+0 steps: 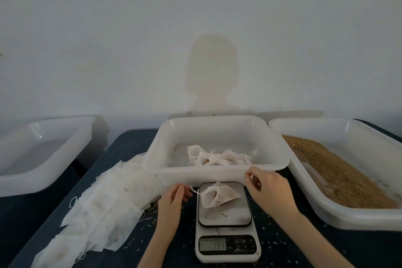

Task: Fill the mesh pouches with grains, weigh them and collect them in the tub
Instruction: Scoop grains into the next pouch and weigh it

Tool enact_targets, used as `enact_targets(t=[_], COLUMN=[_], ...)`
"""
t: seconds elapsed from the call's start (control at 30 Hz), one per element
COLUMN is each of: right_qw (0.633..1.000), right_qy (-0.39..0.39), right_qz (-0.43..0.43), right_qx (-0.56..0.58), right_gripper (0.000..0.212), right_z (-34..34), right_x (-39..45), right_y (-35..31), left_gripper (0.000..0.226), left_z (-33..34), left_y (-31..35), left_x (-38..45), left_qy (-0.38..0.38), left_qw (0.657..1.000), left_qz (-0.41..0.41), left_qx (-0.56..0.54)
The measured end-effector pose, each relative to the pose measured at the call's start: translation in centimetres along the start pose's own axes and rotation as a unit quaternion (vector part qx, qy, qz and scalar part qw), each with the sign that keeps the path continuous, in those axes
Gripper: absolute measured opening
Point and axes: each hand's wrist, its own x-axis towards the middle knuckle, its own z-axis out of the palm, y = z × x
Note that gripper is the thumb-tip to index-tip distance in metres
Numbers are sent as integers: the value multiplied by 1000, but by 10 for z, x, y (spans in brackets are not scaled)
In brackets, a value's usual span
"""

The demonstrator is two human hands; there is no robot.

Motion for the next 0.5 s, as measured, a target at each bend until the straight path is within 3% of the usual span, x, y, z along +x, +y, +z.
enact_targets(t=[0.2, 0.5], right_qw=[984, 971], right_qy=[-31, -81], right_qz=[160, 195], right_qx=[65, 115], right_gripper=[26, 21], right_z=[41, 46], right_x=[-23, -24], right_y=[34, 44], left_gripper=[27, 28], left_z=[1, 0], left_y=[-9, -11], left_x=[2, 1], left_qy=[6, 4], left_qw=[998, 995], left_qz=[-28, -47], left_qx=[56, 83])
